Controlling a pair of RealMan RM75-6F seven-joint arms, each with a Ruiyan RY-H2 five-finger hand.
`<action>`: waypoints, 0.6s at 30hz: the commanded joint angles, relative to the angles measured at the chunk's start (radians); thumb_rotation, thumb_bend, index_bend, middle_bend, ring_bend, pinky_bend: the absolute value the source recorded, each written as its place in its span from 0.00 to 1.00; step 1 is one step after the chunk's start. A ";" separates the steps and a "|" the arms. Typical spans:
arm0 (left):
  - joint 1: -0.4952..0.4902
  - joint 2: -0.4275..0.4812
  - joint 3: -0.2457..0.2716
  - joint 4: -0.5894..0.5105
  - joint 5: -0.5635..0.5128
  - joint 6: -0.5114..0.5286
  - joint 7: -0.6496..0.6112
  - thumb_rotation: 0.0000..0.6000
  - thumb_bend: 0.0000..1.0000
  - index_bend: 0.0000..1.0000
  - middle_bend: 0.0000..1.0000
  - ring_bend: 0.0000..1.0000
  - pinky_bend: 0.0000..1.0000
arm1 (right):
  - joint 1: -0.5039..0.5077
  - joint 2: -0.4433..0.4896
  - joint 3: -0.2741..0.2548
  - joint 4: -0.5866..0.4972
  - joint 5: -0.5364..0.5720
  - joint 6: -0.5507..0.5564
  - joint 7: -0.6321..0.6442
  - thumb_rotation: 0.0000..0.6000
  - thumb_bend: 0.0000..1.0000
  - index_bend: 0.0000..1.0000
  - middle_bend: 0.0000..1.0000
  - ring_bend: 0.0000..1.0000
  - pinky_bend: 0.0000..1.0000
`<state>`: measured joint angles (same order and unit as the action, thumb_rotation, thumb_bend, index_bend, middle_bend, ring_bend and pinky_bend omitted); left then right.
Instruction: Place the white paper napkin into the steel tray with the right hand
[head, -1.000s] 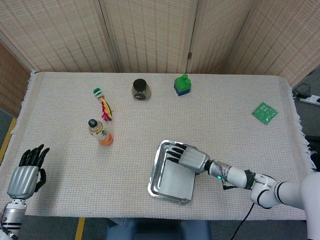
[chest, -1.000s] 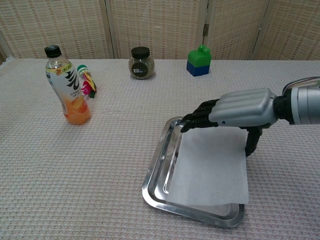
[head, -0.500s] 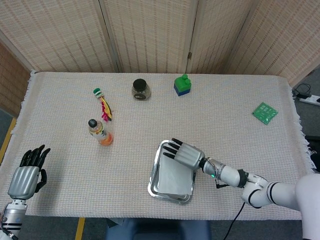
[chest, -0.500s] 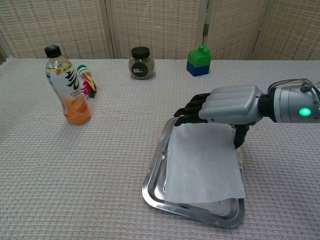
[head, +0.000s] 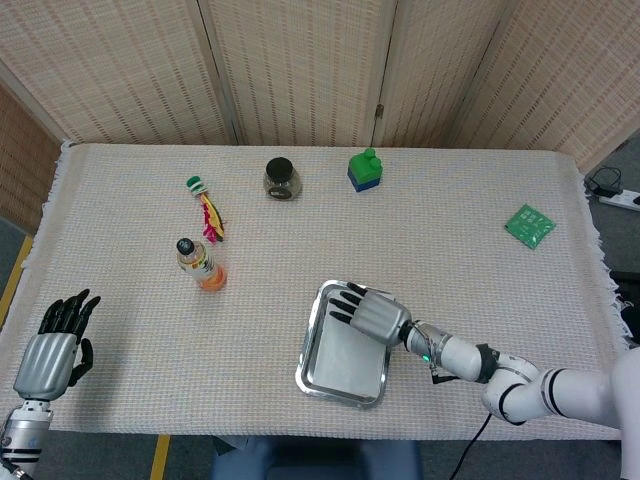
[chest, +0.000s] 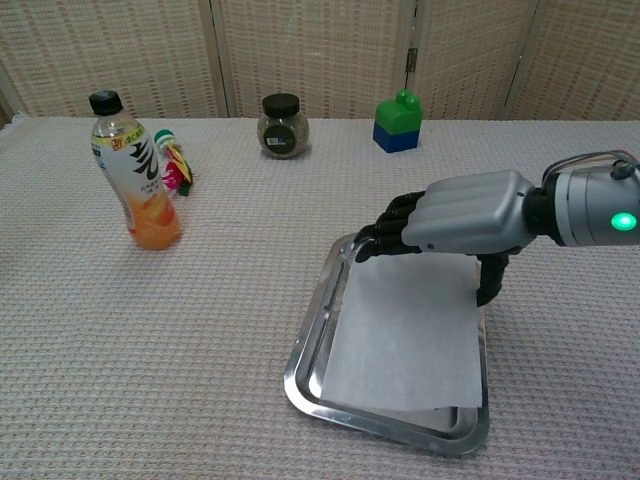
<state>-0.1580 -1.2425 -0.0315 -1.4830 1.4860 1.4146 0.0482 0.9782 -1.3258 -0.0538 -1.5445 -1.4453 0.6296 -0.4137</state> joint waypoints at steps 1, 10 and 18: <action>0.000 0.000 0.001 0.000 0.002 0.000 -0.002 1.00 0.86 0.07 0.00 0.00 0.00 | -0.002 0.024 0.007 -0.049 0.103 -0.028 -0.109 1.00 0.29 0.00 0.00 0.00 0.00; 0.000 0.012 0.002 0.001 0.012 0.005 -0.034 1.00 0.86 0.09 0.00 0.00 0.00 | 0.037 0.039 0.023 -0.139 0.287 -0.033 -0.228 1.00 0.29 0.00 0.00 0.00 0.00; 0.005 0.019 0.011 -0.017 0.034 0.019 -0.031 1.00 0.86 0.09 0.00 0.00 0.00 | 0.055 0.077 -0.013 -0.199 0.357 -0.007 -0.274 1.00 0.29 0.00 0.00 0.00 0.00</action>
<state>-0.1538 -1.2248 -0.0217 -1.4981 1.5183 1.4319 0.0166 1.0251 -1.2556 -0.0466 -1.7393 -1.0933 0.6005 -0.6453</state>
